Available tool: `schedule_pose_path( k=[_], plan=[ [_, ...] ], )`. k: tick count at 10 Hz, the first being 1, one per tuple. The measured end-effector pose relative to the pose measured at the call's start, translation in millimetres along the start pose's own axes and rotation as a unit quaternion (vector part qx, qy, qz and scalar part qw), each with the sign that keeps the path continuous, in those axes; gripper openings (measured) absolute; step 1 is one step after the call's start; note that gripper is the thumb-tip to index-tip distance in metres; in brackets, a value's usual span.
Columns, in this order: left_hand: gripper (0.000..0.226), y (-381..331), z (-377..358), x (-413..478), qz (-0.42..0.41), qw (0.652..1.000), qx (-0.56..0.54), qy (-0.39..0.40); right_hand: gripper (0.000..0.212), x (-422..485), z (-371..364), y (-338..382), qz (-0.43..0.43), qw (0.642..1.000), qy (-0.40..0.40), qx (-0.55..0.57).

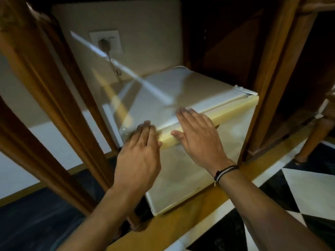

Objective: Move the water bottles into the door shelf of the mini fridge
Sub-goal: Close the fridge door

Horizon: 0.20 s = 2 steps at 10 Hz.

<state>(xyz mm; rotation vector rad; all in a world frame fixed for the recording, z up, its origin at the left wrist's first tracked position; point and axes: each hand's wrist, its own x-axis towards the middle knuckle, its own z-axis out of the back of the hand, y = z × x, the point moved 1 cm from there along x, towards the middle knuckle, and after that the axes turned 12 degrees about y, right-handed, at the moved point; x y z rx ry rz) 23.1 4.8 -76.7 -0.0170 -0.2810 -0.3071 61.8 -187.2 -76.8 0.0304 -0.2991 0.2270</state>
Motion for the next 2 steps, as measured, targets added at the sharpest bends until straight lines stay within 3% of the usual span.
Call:
schedule_pose_path(
  k=[1,2],
  plan=[
    [0.051,-1.5,0.8,9.6,0.012,0.999,0.022,-0.036,0.078,10.6,17.3,-3.6,0.001,0.997,0.079,0.025],
    [0.055,-8.9,10.0,5.9,0.031,0.999,0.000,0.013,0.080,2.3,34.5,0.2,0.004,0.990,0.127,0.056]
  ],
)
